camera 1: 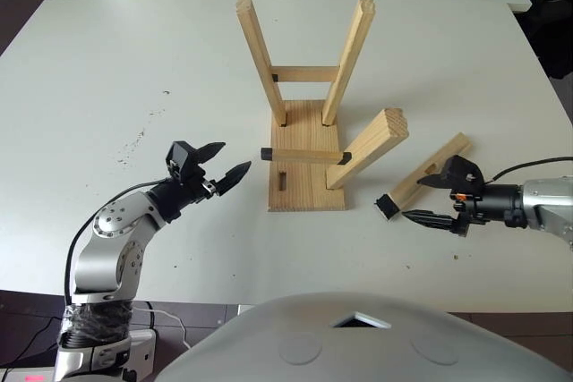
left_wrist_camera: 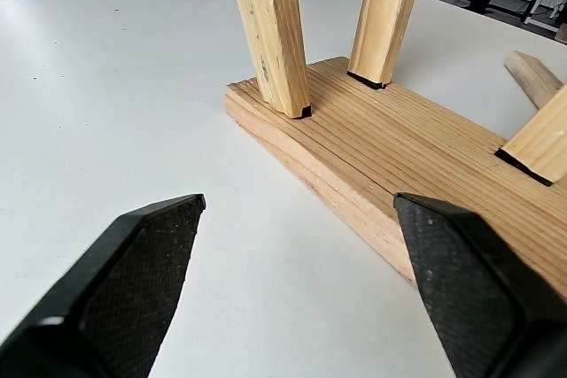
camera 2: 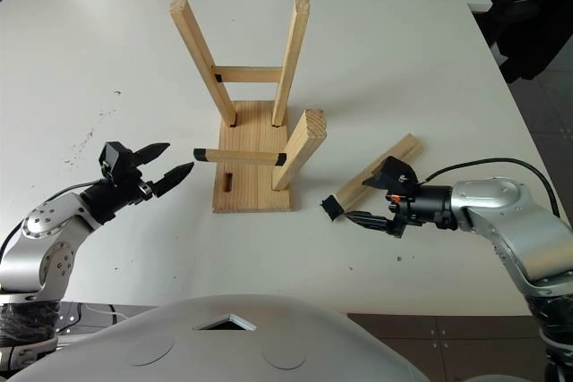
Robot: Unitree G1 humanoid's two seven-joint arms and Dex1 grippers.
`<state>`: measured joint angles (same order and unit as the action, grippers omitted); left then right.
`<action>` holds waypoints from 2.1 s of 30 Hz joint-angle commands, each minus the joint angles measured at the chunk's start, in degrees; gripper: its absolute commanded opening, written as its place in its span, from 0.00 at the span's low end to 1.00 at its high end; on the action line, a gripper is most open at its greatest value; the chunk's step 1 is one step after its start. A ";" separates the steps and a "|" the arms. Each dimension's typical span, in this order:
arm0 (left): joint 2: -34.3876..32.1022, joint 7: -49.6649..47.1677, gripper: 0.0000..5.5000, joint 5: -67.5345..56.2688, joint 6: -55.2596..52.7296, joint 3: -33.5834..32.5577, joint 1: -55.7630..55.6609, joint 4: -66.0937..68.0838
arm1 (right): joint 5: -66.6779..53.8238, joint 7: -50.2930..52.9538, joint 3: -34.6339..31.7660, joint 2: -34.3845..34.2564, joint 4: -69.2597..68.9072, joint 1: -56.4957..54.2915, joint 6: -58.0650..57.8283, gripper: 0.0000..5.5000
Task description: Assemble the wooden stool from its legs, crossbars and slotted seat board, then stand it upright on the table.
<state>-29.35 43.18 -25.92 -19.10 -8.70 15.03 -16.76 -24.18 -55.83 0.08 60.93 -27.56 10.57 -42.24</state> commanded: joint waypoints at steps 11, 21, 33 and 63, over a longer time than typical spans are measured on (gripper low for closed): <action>-1.22 2.24 0.72 0.65 -0.43 2.54 -4.16 1.37 | -18.67 1.85 -2.02 -10.46 -2.72 -7.84 -8.63 0.79; -1.45 3.08 0.72 1.49 0.22 4.81 -5.29 2.92 | -3.35 -0.46 7.17 -5.00 0.34 0.03 2.75 0.79; 0.01 1.35 0.72 1.59 1.14 4.50 -2.88 1.86 | 2.01 -9.91 1.59 3.18 5.78 4.36 14.52 0.79; 0.25 -0.79 0.72 0.32 2.08 -1.44 -2.71 1.62 | 2.10 24.73 -10.06 -20.27 1.69 10.26 0.78 0.89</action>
<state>-29.01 43.03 -25.97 -17.01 -9.98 12.67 -15.51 -23.36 -30.67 -10.10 40.69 -27.82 20.45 -42.93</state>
